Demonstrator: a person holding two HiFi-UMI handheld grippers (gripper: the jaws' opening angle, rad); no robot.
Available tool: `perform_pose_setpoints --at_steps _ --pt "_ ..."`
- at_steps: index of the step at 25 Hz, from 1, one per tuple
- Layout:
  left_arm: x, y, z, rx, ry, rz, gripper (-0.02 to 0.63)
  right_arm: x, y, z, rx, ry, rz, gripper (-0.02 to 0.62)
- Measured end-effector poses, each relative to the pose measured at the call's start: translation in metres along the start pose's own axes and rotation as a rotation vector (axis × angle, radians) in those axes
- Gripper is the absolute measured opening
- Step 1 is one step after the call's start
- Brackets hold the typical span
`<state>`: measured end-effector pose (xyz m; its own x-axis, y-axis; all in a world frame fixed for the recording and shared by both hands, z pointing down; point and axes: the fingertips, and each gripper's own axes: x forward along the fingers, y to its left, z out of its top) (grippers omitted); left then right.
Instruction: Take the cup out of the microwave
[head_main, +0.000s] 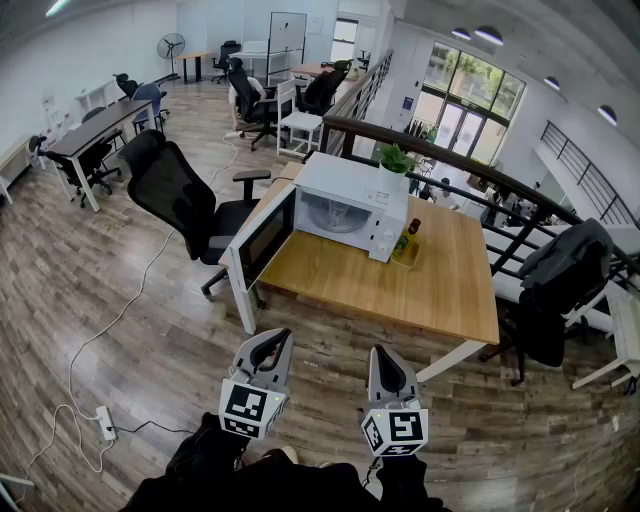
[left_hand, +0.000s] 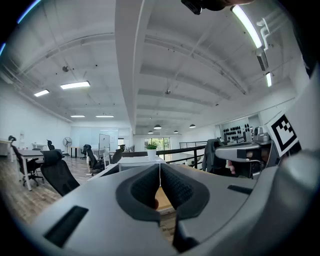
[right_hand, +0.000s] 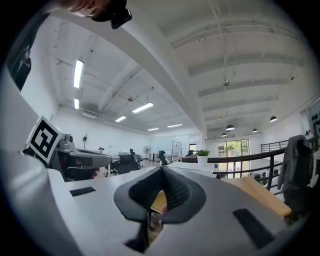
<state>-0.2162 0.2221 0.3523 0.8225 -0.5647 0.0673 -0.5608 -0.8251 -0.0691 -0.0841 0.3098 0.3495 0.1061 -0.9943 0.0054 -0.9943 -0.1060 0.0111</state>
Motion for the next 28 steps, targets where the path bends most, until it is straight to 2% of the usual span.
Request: perform_pose_setpoints --at_steps 7,14,28 --pt "0.005 -0.005 -0.003 -0.003 0.01 -0.016 0.026 0.002 -0.001 -0.004 0.001 0.007 0.002 0.012" --pt "0.038 -0.001 -0.005 0.001 0.011 -0.006 0.026 0.024 -0.026 -0.01 0.007 0.007 -0.005 0.012" --pt "0.197 0.008 0.003 -0.024 0.027 0.05 0.026 0.144 -0.144 -0.019 0.013 0.019 0.054 0.012"
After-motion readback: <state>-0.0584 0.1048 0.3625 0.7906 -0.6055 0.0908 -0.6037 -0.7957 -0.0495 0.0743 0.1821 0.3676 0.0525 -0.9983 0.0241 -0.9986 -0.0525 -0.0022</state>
